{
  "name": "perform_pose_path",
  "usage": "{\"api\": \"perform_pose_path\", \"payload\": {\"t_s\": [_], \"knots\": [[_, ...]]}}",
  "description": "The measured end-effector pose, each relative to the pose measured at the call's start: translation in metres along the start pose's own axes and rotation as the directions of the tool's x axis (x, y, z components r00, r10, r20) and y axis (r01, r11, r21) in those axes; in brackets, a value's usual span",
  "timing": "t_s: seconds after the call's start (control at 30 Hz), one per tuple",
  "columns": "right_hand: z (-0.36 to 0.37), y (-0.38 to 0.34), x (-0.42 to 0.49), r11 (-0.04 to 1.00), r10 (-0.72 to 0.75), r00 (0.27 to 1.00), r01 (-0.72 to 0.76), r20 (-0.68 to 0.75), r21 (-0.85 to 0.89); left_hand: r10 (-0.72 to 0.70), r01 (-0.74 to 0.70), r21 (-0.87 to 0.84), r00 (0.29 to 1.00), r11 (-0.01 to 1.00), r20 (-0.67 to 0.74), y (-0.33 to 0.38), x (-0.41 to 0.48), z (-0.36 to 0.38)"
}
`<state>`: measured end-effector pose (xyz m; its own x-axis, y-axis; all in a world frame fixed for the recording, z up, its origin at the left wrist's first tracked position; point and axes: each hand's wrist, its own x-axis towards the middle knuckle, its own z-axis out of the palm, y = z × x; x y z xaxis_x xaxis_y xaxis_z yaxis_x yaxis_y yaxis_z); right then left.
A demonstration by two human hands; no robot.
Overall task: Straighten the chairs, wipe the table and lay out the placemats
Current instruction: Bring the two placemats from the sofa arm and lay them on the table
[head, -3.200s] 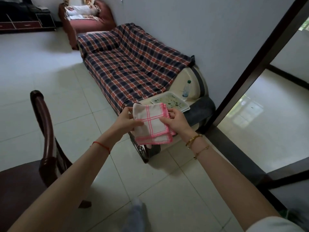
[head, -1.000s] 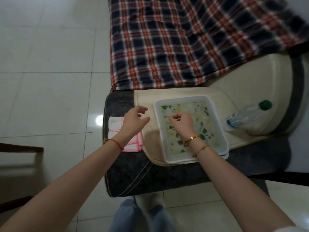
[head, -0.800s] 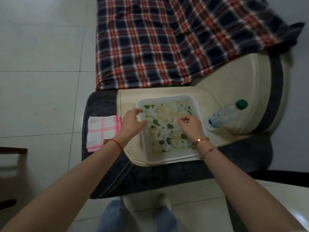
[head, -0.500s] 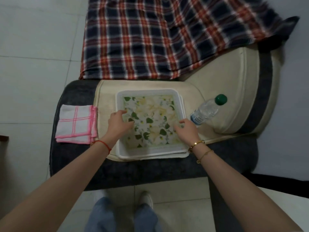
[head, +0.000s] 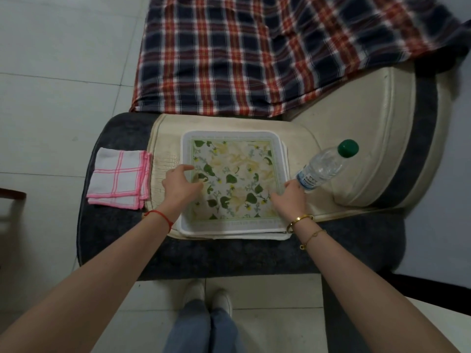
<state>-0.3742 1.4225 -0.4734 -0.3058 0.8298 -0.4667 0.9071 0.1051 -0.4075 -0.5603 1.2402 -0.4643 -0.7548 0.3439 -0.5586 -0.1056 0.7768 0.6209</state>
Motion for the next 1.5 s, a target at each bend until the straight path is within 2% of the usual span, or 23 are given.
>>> {"api": "perform_pose_path", "payload": {"t_s": [0.17, 0.33, 0.6, 0.83, 1.13, 1.3, 1.5], "knots": [[-0.006, -0.004, 0.002, 0.996, 0.057, 0.998, -0.055, -0.030, 0.069, 0.009, -0.012, -0.152, 1.000, 0.988, -0.018, 0.011, -0.004, -0.013], [-0.009, -0.014, -0.005, 0.990, 0.050, 0.999, -0.052, 0.015, 0.128, 0.062, -0.059, -0.205, 0.998, 0.977, 0.009, 0.019, -0.008, -0.024], [-0.010, -0.037, -0.030, 0.958, -0.021, 0.998, 0.035, -0.051, 0.284, 0.198, -0.213, -0.233, 0.976, 0.949, -0.089, 0.016, -0.023, -0.052], [-0.034, -0.094, -0.064, 0.916, -0.185, 0.980, 0.201, -0.080, 0.347, 0.268, -0.324, -0.263, 0.936, 0.909, -0.230, 0.023, -0.044, -0.124], [-0.068, -0.224, -0.166, 0.849, -0.372, 0.926, 0.312, 0.062, 0.427, 0.146, -0.283, -0.387, 0.927, 0.877, -0.346, 0.006, -0.131, -0.303], [-0.055, -0.321, -0.260, 0.803, -0.525, 0.834, 0.420, 0.168, 0.423, 0.100, -0.302, -0.374, 0.876, 0.877, -0.472, -0.039, -0.205, -0.426], [-0.005, -0.431, -0.398, 0.733, -0.668, 0.679, 0.530, 0.305, 0.427, -0.016, -0.261, -0.365, 0.795, 0.894, -0.607, -0.119, -0.301, -0.556]]}}
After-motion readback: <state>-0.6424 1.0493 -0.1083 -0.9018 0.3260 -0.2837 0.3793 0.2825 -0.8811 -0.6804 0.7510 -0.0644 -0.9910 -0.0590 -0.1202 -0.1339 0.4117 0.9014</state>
